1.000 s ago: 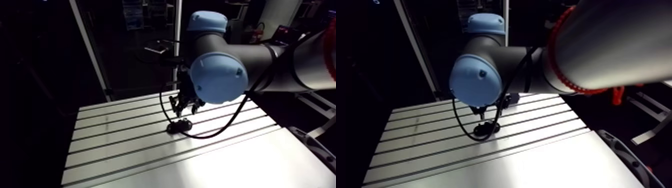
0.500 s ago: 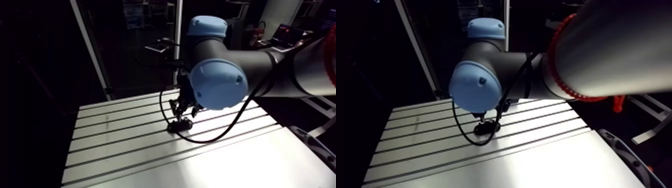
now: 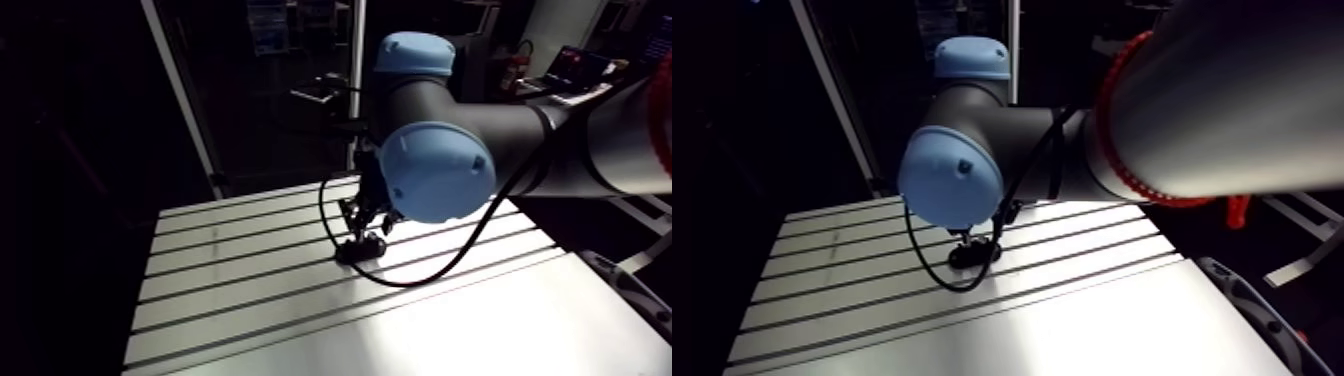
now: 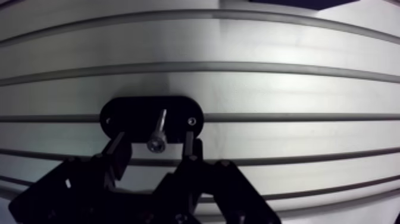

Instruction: Pick up the M10 bolt and insert it into the hole until fully seated.

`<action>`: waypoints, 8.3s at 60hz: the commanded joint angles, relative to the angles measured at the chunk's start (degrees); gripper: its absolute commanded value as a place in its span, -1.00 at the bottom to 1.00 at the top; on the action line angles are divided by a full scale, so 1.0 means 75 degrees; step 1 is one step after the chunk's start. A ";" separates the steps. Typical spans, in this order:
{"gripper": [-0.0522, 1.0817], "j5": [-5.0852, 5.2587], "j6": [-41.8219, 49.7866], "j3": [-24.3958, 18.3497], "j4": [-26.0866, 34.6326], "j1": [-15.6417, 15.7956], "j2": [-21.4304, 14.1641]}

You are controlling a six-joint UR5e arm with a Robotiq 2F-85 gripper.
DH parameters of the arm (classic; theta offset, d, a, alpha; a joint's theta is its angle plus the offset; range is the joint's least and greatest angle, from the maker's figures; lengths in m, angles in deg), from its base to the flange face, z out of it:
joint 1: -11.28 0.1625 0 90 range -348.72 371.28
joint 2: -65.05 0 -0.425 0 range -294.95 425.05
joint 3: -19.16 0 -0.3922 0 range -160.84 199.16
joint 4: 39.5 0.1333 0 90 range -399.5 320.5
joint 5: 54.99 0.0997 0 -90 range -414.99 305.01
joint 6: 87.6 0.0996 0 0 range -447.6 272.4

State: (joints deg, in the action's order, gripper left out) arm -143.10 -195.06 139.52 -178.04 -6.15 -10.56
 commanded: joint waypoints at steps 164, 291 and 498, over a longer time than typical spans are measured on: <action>0.80 0.0058 -0.0046 -0.0619 0.0303 0.0004 -0.0173; 0.99 -0.0667 0.1004 -0.7056 0.6727 -0.0043 0.2361; 0.99 -0.0598 0.1232 -0.7230 0.6267 -0.0477 0.3269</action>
State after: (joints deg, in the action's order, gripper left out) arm -147.46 -185.82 85.16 -130.97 -9.72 13.64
